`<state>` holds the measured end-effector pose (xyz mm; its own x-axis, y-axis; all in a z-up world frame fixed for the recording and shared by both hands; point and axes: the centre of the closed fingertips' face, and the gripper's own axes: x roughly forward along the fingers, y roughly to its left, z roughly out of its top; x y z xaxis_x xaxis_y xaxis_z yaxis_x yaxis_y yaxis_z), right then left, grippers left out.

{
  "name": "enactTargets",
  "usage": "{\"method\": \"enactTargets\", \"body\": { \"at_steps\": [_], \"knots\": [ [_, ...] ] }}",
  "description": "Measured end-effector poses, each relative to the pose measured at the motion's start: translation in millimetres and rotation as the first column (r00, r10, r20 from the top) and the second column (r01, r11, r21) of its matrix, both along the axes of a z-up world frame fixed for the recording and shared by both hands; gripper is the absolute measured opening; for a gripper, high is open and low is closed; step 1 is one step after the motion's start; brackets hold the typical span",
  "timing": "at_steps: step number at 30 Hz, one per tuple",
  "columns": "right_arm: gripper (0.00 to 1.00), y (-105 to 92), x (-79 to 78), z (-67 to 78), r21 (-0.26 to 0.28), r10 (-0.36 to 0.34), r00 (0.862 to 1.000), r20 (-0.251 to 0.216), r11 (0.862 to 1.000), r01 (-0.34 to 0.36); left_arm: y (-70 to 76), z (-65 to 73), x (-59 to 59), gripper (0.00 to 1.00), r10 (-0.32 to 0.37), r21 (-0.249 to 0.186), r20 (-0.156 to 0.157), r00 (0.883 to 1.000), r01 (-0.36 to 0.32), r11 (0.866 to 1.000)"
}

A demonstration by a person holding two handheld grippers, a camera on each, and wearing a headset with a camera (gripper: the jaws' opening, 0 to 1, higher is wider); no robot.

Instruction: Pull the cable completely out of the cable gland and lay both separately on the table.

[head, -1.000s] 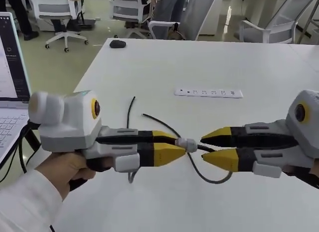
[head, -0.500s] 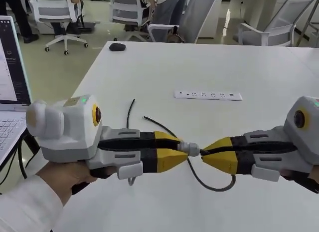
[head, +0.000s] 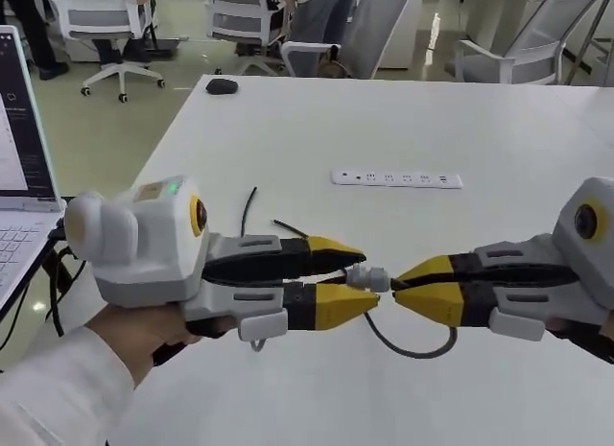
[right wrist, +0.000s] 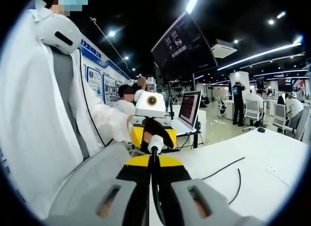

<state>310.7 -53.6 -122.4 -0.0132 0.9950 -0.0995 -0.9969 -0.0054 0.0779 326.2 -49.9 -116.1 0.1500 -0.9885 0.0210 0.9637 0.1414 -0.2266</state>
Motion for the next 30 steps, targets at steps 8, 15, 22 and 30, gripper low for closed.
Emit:
{"method": "enactTargets", "body": {
  "at_steps": [8, 15, 22, 30],
  "knots": [
    [0.02, -0.9, -1.0, -1.4, -0.004, 0.007, 1.000, -0.012, 1.000, -0.007, -4.9, -4.4, -5.5, 0.17, -0.039, -0.008, -0.119, 0.992, 0.038, 0.999],
    [0.02, 1.3, -0.1, -4.7, -0.013, 0.009, 1.000, -0.024, 1.000, -0.009, -4.3, -5.9, -4.2, 0.16, -0.034, -0.007, -0.138, 0.990, 0.033, 0.999],
    [0.02, 1.8, -1.6, -11.2, -0.059, 0.029, 1.000, 0.007, 0.998, -0.028, -3.8, -10.8, -5.3, 0.16, -0.028, 0.021, -0.129, 0.991, 0.031, 0.999],
    [0.02, -9.8, 4.3, -24.2, -0.125, 0.016, 0.999, 0.036, 0.992, -0.011, 7.7, -12.6, -1.1, 0.16, 0.000, 0.022, -0.112, 0.994, 0.002, 1.000]
  ]
}}
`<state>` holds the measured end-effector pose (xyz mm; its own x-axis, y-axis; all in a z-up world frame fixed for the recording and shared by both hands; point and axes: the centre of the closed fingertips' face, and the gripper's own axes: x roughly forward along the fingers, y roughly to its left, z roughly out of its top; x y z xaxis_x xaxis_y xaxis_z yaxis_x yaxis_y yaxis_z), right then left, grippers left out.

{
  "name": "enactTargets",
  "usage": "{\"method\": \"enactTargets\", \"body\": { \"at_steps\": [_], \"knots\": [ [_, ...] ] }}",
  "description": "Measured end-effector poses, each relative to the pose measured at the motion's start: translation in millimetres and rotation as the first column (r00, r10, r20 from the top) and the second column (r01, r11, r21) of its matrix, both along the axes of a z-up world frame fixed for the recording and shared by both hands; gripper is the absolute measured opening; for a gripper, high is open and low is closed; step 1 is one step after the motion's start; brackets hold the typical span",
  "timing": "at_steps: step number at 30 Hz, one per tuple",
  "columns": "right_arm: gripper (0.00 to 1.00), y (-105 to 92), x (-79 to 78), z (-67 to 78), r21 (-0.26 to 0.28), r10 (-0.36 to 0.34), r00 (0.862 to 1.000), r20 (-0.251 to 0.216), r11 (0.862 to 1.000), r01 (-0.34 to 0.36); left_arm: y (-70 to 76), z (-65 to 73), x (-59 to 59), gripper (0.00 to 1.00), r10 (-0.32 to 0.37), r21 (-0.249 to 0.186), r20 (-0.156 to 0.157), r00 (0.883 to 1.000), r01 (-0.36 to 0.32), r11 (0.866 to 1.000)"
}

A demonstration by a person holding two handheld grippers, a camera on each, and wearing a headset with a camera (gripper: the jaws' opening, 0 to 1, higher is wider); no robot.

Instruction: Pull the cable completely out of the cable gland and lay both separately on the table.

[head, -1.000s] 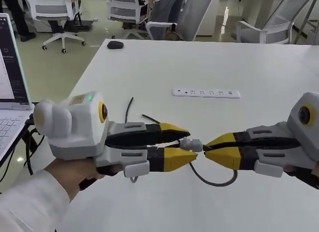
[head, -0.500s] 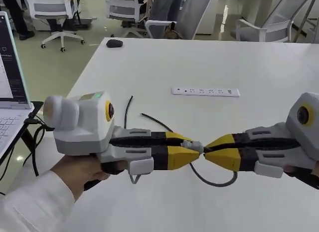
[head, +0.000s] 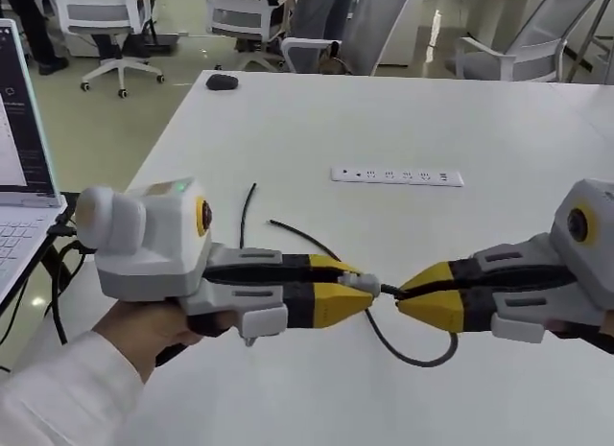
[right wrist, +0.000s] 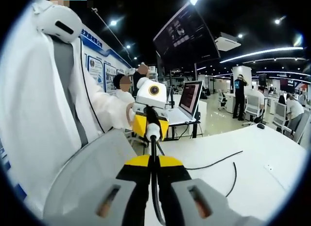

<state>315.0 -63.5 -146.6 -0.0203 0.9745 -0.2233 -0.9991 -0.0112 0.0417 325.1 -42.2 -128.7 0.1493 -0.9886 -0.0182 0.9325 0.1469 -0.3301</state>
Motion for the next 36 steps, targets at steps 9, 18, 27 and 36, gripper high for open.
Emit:
{"method": "enactTargets", "body": {
  "at_steps": [9, 18, 27, 36],
  "knots": [
    [0.02, -21.6, 6.3, -29.9, -0.106, -0.023, 0.999, 0.024, 0.994, 0.026, 4.7, -4.3, 2.4, 0.16, 0.020, 0.012, 0.012, 1.000, -0.020, 1.000],
    [0.02, -42.0, 7.0, -62.2, -0.204, -0.048, 0.999, 0.016, 0.978, 0.050, 5.8, -8.8, 0.6, 0.16, 0.019, 0.023, 0.001, 1.000, -0.019, 1.000],
    [0.02, -45.3, 9.0, -65.2, -0.225, -0.052, 0.998, 0.025, 0.973, 0.056, 6.1, -10.5, 1.5, 0.16, 0.027, 0.026, 0.000, 1.000, -0.027, 0.999],
    [0.07, -42.4, 12.3, -53.5, -0.210, -0.075, 0.997, -0.021, 0.975, 0.069, 8.1, -10.5, 8.6, 0.16, 0.064, 0.031, -0.002, 0.998, -0.064, 0.997]
  ]
}}
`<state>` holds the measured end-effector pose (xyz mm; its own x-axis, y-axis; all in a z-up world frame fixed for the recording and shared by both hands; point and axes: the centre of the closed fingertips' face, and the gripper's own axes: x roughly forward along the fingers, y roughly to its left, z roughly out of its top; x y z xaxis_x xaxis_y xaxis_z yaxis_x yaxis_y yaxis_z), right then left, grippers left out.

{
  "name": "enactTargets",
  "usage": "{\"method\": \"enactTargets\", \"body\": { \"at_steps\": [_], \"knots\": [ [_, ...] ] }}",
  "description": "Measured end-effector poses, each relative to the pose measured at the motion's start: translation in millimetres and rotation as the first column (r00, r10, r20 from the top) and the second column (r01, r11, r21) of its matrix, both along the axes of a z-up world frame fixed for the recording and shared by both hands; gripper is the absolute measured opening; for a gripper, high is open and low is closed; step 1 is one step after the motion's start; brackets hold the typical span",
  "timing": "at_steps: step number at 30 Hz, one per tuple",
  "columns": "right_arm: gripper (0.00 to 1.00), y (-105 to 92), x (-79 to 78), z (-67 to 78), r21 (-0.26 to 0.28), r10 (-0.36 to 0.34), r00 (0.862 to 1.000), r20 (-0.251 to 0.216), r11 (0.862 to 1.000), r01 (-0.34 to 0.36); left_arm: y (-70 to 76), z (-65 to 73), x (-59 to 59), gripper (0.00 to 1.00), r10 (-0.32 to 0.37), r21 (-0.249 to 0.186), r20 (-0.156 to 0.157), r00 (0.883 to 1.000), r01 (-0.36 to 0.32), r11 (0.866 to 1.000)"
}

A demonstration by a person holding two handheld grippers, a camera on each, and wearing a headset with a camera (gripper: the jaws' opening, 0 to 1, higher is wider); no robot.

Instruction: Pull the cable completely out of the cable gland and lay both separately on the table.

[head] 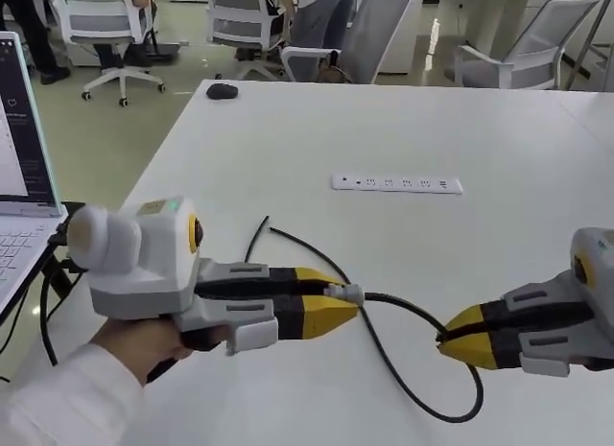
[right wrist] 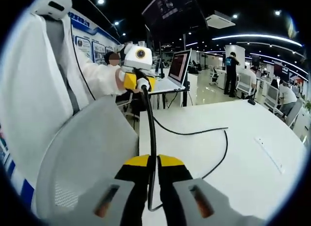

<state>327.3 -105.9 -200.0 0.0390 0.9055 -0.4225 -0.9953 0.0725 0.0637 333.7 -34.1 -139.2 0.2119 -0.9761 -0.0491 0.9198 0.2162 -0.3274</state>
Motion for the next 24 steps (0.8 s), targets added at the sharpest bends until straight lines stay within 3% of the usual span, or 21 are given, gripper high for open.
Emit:
{"method": "enactTargets", "body": {
  "at_steps": [3, 8, 12, 17, 24],
  "knots": [
    [0.15, 6.8, 3.2, 17.6, 0.060, -0.018, 1.000, -0.004, 0.998, 0.018, 0.0, 0.9, 2.7, 0.16, 0.007, -0.005, 0.003, 1.000, -0.007, 1.000],
    [0.18, 23.6, 7.3, 62.7, 0.218, -0.025, 1.000, -0.005, 0.976, 0.026, -2.5, 0.8, 2.8, 0.16, 0.004, -0.004, 0.005, 1.000, -0.004, 1.000],
    [0.19, 34.0, 2.3, 83.1, 0.270, 0.008, 1.000, -0.004, 0.963, -0.007, -4.1, 2.0, 2.9, 0.16, 0.003, -0.009, 0.007, 1.000, -0.003, 1.000],
    [0.17, 43.9, -0.5, 87.0, 0.266, 0.032, 0.999, 0.012, 0.963, -0.034, -5.3, 3.6, 3.3, 0.16, 0.000, -0.016, 0.008, 1.000, 0.000, 1.000],
    [0.13, 52.0, -1.1, 74.9, 0.243, 0.046, 0.999, 0.002, 0.969, -0.045, -7.5, 6.8, 1.5, 0.16, -0.006, -0.025, 0.018, 1.000, 0.006, 1.000]
  ]
}}
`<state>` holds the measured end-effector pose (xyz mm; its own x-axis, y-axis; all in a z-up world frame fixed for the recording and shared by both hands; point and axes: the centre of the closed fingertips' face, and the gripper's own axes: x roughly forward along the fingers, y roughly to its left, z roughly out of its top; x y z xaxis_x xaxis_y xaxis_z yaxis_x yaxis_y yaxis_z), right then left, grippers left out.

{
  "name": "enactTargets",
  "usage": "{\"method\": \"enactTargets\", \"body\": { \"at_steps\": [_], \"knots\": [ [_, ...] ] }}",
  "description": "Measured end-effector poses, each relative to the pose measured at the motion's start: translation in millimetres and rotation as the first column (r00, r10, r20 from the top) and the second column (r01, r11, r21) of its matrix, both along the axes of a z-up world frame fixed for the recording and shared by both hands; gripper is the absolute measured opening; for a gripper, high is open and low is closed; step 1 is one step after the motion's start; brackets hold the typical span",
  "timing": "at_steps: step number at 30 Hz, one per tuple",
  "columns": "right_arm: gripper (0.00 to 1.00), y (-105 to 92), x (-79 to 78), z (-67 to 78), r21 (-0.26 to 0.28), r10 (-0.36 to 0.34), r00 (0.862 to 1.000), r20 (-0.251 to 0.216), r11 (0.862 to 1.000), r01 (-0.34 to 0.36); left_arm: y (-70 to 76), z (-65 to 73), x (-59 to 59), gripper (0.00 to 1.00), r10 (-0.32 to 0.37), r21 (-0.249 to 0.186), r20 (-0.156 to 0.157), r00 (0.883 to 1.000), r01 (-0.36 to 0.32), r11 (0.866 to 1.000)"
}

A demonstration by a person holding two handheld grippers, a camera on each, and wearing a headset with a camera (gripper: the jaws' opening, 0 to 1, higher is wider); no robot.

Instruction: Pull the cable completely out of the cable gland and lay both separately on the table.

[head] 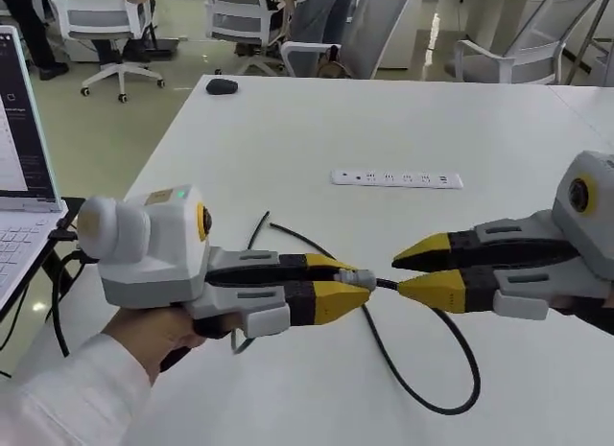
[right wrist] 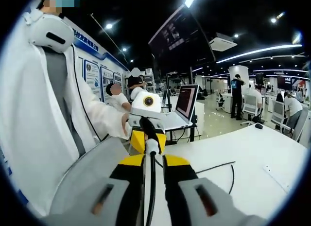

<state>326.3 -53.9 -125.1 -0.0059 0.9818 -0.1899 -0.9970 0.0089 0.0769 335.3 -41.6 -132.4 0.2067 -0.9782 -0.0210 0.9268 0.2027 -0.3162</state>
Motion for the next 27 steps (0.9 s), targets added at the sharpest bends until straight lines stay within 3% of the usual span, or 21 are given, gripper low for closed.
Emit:
{"method": "enactTargets", "body": {
  "at_steps": [11, 14, 27],
  "knots": [
    [0.08, 6.5, 0.2, -5.7, 0.002, 0.013, 1.000, -0.011, 1.000, -0.013, -0.7, 1.8, -1.1, 0.16, -0.003, -0.009, 0.004, 1.000, 0.003, 1.000],
    [0.04, 7.5, 0.0, -6.5, 0.000, 0.018, 1.000, 0.010, 1.000, -0.018, 0.2, 2.3, 1.2, 0.16, 0.008, -0.011, 0.008, 1.000, -0.008, 1.000],
    [0.03, 7.4, 2.6, -7.4, 0.002, 0.013, 1.000, 0.014, 1.000, -0.013, 0.2, 1.5, 2.1, 0.16, 0.009, -0.017, 0.002, 1.000, -0.009, 1.000]
  ]
}}
